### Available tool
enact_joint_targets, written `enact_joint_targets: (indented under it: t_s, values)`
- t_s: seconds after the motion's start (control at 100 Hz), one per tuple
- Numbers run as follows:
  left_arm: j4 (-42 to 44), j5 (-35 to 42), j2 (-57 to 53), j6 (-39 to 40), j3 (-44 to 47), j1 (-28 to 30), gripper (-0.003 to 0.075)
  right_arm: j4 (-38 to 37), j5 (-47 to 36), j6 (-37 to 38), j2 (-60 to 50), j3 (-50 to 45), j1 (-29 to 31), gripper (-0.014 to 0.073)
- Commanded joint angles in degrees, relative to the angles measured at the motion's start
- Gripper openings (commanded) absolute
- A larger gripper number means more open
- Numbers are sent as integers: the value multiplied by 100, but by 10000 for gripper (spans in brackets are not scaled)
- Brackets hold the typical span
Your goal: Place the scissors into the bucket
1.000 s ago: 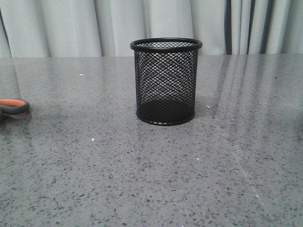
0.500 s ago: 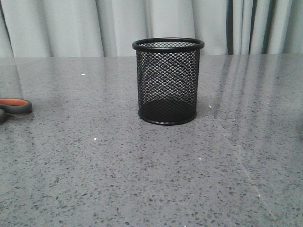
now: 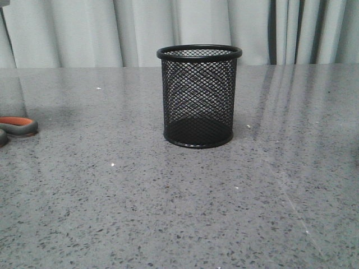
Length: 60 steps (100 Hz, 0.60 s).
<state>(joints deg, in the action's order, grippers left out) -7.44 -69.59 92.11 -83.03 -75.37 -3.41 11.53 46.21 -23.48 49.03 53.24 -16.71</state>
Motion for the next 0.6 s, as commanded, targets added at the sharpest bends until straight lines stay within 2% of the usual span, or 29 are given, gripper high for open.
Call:
enact_joint_targets:
  t_s: [0.0,0.15,0.59]
  values:
    - [-77,-248,-140,-68,-188,9,307,52,-283,-99,-8,204,-8,374]
    - [-92,-248,-38,-68,-188,9,375,52,-294,-110,-8,204,-8,374]
    - [-137,-237,244,-283,-188,9,375,52,-318,-162,-8,204,-8,374]
